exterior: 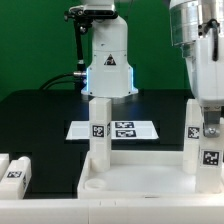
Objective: Assemble desk
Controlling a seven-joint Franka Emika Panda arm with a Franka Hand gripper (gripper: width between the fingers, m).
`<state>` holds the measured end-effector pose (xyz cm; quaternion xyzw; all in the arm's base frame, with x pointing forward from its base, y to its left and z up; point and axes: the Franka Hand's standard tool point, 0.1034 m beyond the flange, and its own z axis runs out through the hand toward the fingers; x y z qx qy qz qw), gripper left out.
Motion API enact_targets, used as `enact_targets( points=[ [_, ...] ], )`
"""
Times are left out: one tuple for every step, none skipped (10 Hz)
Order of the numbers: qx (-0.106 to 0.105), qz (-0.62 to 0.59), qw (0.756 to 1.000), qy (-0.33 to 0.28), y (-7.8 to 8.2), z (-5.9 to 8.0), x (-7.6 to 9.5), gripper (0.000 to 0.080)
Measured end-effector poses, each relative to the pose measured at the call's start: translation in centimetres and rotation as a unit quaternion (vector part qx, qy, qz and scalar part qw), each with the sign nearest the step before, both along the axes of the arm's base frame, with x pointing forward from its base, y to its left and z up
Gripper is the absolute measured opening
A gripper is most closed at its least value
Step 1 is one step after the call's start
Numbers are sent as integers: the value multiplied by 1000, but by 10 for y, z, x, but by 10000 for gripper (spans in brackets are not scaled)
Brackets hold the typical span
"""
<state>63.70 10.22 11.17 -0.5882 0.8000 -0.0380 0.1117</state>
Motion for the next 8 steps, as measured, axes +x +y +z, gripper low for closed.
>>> enact_targets(
  points=[
    [0,-5,1000,0,-1,0,0,302],
    [0,-5,1000,1,-1,-1,0,302],
    [-1,8,1000,9,0,-1,-3,478],
    [4,21,1000,21,3,1,-5,591],
    [5,29,1000,8,0,11,-2,591],
    [6,47,999,-7,-7,27,2,639],
    [5,50,999,-21,-16,35,5,647],
    [5,47,999,-16,-14,30,3,647]
  ],
)
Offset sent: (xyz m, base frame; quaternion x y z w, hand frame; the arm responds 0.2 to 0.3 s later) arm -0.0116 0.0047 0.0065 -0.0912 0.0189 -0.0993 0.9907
